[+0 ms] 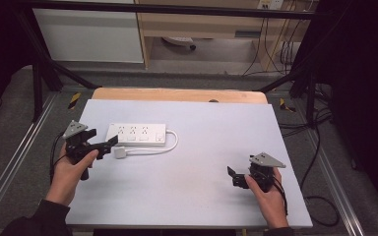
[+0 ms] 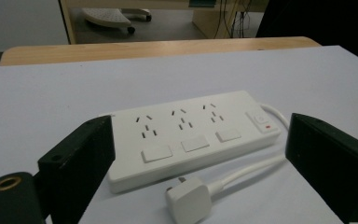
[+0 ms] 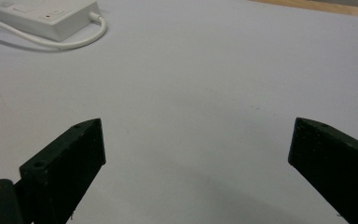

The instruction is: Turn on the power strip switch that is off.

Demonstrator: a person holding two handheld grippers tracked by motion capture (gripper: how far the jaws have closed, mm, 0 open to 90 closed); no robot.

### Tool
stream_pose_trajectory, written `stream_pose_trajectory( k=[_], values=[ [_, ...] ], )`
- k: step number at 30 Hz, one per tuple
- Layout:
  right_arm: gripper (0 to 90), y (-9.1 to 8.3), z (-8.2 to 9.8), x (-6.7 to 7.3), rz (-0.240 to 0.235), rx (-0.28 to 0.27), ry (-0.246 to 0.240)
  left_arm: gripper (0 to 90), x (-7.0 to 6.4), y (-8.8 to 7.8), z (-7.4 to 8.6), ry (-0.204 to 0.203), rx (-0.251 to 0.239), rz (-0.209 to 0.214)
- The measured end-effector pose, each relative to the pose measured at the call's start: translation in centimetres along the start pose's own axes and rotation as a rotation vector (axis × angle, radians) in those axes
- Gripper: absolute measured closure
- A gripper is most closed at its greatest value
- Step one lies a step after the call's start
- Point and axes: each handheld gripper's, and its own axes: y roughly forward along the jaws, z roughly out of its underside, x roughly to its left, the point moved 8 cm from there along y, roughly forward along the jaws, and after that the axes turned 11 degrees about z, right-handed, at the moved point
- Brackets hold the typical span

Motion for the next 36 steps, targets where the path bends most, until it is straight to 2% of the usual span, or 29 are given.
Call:
stream_pose_trajectory(
  k=[6,10,11,13,15,17,20,22,28,30,32,36],
  values=[
    [5.2,0.2,0.1,0.3,-0.006,0.009,-0.019,8.6,0.2,0.9,-0.3,0.009,0.011,-0.005],
    [3.2,0.2,0.1,0.4,-0.021,0.017,-0.008,9.0,0.7,1.1,-0.7,0.024,0.025,-0.012],
    [3.1,0.1,0.0,0.3,-0.022,0.012,0.000,8.9,0.9,1.2,-0.9,-0.006,0.009,0.007],
    [3.3,0.0,-0.2,0.2,-0.022,0.001,0.016,8.7,1.0,1.3,-1.0,-0.010,0.005,0.008],
    [3.5,0.0,-0.2,0.1,-0.010,-0.005,0.011,9.1,1.3,1.5,-0.9,-0.005,0.017,-0.002],
    [3.5,-0.1,-0.2,0.1,-0.008,-0.003,0.004,9.3,2.1,1.9,-0.7,-0.015,0.028,-0.019],
    [3.6,0.0,-0.1,0.0,-0.002,-0.002,-0.002,10.0,2.7,2.0,-0.7,-0.022,0.029,-0.034],
    [3.6,0.0,-0.1,-0.1,-0.001,-0.003,-0.001,11.3,3.5,2.2,-0.8,-0.027,0.016,-0.072],
    [3.5,0.0,-0.1,-0.1,0.000,0.003,-0.008,10.4,4.0,2.6,-0.9,-0.001,0.013,-0.101],
    [3.0,0.0,-0.1,0.0,-0.006,0.003,-0.015,7.7,4.3,2.6,-1.0,0.006,0.006,-0.131],
    [2.6,-0.1,-0.1,0.1,-0.011,0.003,-0.017,7.7,4.2,2.7,-1.2,0.011,-0.005,-0.124],
    [2.4,0.0,0.2,0.2,0.001,0.013,-0.037,7.3,4.1,3.3,-1.0,0.012,0.013,-0.112]
  ],
)
